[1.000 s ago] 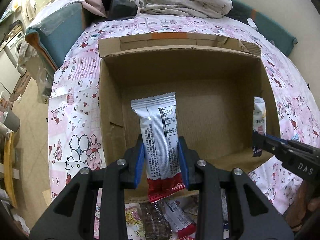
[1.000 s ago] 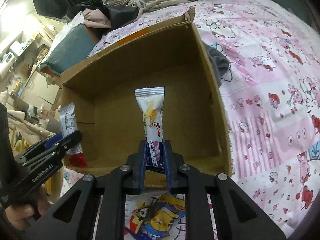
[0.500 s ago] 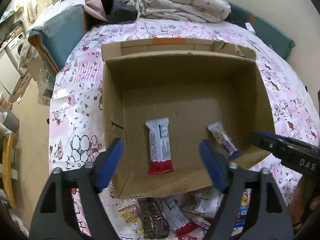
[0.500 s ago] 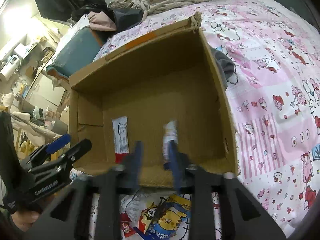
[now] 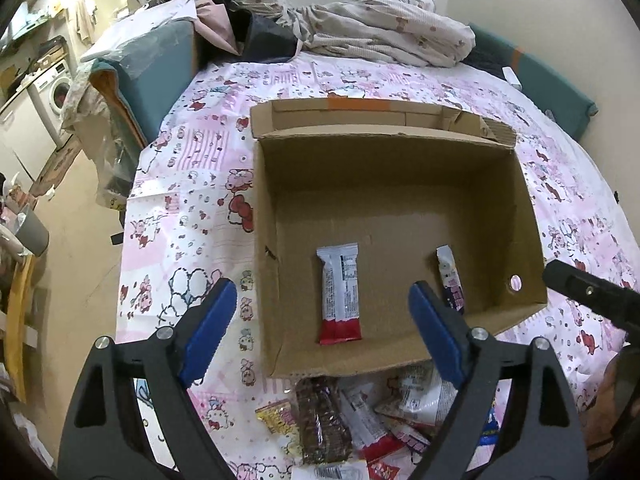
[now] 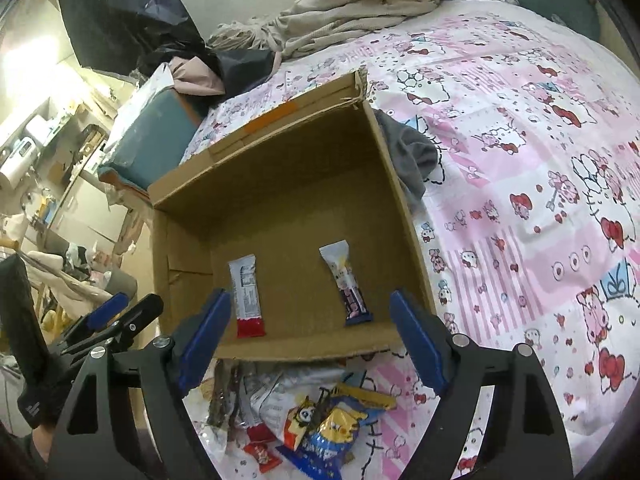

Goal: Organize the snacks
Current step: 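Grasp the blue chip bag with the right tool and lift it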

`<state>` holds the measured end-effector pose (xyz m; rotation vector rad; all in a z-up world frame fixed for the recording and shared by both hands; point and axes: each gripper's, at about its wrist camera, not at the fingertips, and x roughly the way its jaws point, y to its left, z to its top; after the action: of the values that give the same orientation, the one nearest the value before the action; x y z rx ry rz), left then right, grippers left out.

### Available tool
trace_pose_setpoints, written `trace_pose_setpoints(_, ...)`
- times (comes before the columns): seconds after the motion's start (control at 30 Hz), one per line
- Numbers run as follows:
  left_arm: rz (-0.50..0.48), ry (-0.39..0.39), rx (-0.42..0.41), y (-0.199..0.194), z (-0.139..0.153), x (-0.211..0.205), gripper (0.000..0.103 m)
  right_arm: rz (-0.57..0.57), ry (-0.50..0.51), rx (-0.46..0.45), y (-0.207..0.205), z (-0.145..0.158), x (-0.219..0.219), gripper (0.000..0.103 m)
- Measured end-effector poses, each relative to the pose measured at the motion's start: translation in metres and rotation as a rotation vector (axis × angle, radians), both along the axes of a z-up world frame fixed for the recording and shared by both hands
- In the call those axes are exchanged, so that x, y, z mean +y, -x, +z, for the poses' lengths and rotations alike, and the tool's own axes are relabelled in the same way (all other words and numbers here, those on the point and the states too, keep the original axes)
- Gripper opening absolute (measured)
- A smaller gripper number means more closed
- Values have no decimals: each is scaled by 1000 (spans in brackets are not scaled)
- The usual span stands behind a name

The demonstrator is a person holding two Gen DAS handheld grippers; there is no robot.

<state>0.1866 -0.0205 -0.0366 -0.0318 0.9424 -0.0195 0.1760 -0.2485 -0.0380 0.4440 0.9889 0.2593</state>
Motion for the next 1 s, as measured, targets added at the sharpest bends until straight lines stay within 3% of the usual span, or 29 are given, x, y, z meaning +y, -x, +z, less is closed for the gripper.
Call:
trace_pose_setpoints(0.27, 2, 4, 6, 26, 8, 12, 86, -5, 1, -15, 23, 11, -4, 85)
trace_pose_setpoints(0.73, 43, 69, 73, 70, 2, 32, 86, -12, -36, 51, 70, 3, -5, 85)
trace_pose_setpoints(1.0, 59, 45, 123, 89, -12, 31, 86, -12, -54, 98, 79, -9, -7, 85)
